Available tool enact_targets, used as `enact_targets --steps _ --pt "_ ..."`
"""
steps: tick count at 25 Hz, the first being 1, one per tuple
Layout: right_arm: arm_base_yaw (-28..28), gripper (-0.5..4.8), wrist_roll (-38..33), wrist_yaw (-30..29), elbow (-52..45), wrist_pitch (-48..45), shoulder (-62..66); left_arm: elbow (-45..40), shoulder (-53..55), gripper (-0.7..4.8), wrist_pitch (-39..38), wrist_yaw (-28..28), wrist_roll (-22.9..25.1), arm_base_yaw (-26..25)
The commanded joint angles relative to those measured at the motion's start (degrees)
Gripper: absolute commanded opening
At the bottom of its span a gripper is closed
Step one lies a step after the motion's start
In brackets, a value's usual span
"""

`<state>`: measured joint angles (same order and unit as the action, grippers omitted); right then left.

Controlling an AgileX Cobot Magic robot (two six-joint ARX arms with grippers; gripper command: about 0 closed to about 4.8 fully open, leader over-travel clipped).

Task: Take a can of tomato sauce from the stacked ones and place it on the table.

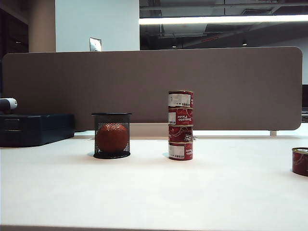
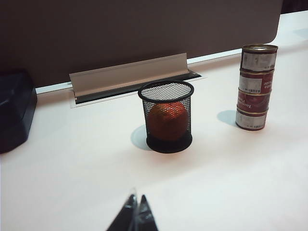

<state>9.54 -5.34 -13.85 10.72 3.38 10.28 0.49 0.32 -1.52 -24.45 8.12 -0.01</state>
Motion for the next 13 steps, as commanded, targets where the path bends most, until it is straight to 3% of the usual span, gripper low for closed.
enact_targets --steps 1,13 --pt "-0.07 -0.06 1.14 5.09 -1.03 -0.81 -0.02 0.13 0.04 -0.06 0.83 0.26 0.02 -0.07" --pt "-0.07 -0.06 2.45 7.56 -5.88 -0.17 -9.60 0.13 0.04 -0.06 2.29 10.80 0.22 -0.04"
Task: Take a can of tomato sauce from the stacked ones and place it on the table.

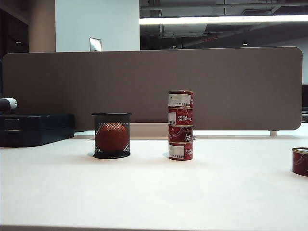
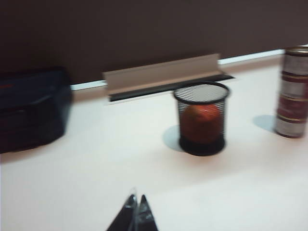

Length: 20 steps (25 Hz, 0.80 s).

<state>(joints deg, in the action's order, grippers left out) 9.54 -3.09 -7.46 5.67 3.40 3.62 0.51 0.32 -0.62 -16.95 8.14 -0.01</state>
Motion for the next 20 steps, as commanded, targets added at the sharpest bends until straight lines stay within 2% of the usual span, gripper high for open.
enact_targets --steps 1,12,20 --pt "-0.07 -0.06 0.20 1.20 -1.31 -0.24 -4.07 0.11 0.04 -0.06 1.57 4.07 0.17 -0.04" --pt "-0.04 -0.06 2.34 2.23 -5.16 -2.21 -3.78 0.11 0.04 -0.06 4.15 13.16 -3.06 -0.07" --pt "-0.04 -0.06 3.34 3.93 -5.33 -2.43 -3.78 0.11 0.04 -0.05 4.15 13.27 -3.04 -0.09"
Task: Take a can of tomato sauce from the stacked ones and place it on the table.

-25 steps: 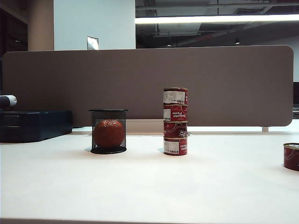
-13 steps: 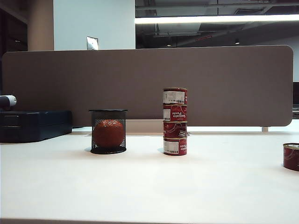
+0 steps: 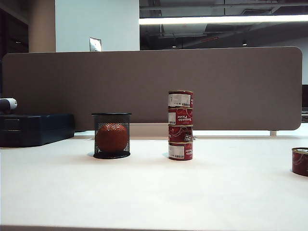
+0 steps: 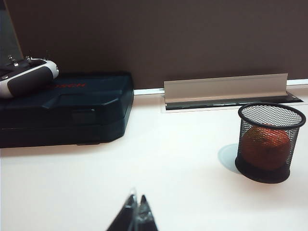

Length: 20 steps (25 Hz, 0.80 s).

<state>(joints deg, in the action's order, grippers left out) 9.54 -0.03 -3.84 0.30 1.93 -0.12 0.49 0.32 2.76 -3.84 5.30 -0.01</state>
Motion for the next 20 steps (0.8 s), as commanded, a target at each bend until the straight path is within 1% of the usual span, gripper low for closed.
enact_targets --steps 1,20 --pt "-0.04 -0.06 0.26 0.28 0.04 -0.92 -0.04 0.13 0.07 -0.05 0.79 0.13 -0.20 -0.09" --pt "-0.04 -0.05 0.07 0.26 0.04 -0.44 -0.04 0.13 0.04 -0.05 0.72 0.04 -0.15 -0.09"
